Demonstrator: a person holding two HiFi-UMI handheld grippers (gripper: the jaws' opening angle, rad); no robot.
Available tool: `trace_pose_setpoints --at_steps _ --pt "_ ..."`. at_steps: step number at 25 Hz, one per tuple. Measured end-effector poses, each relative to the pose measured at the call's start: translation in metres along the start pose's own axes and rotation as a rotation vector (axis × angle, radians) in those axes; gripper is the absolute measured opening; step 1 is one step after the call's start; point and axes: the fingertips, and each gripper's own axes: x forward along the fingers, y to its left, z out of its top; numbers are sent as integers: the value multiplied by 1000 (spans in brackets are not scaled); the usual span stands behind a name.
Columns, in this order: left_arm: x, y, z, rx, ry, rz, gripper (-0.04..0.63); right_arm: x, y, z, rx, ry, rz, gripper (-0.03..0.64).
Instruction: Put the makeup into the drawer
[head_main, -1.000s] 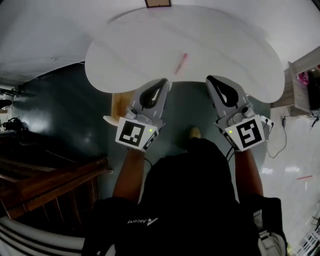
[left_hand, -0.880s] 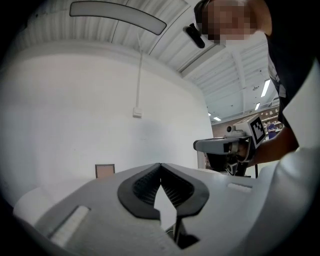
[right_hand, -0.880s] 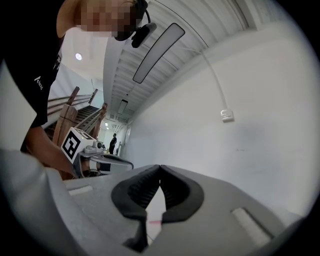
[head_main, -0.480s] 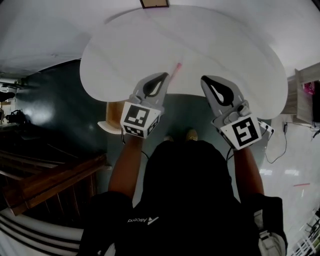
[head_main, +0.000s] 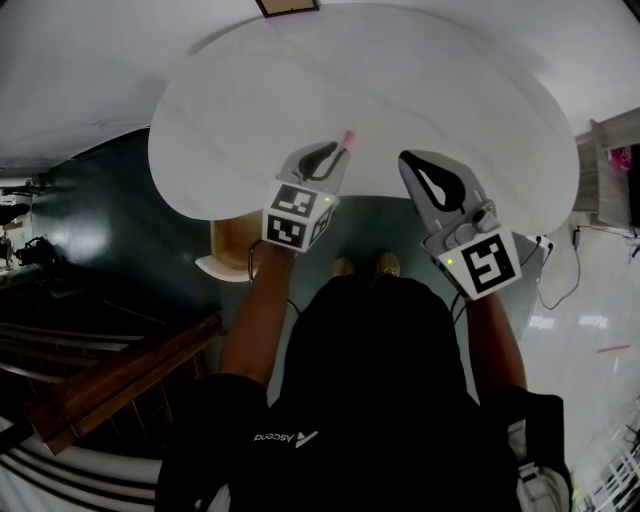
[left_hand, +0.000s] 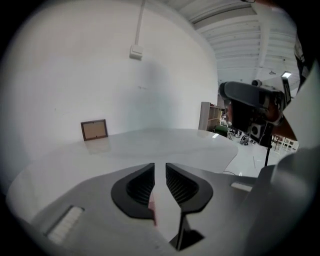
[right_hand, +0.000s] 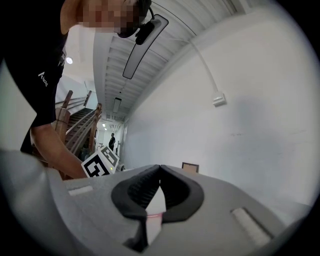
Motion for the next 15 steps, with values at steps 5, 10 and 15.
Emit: trace_pose_setpoints --at_steps 5,10,15 --pt "24 6 -25 -4 113 -3 112 2 -7 -10 30 6 -19 3" --pt "45 14 -44 -22 201 8 124 4 -14 -20 47 18 -31 3" --pt "57 15 -63 -29 295 4 124 2 -21 -27 64 19 -45 3"
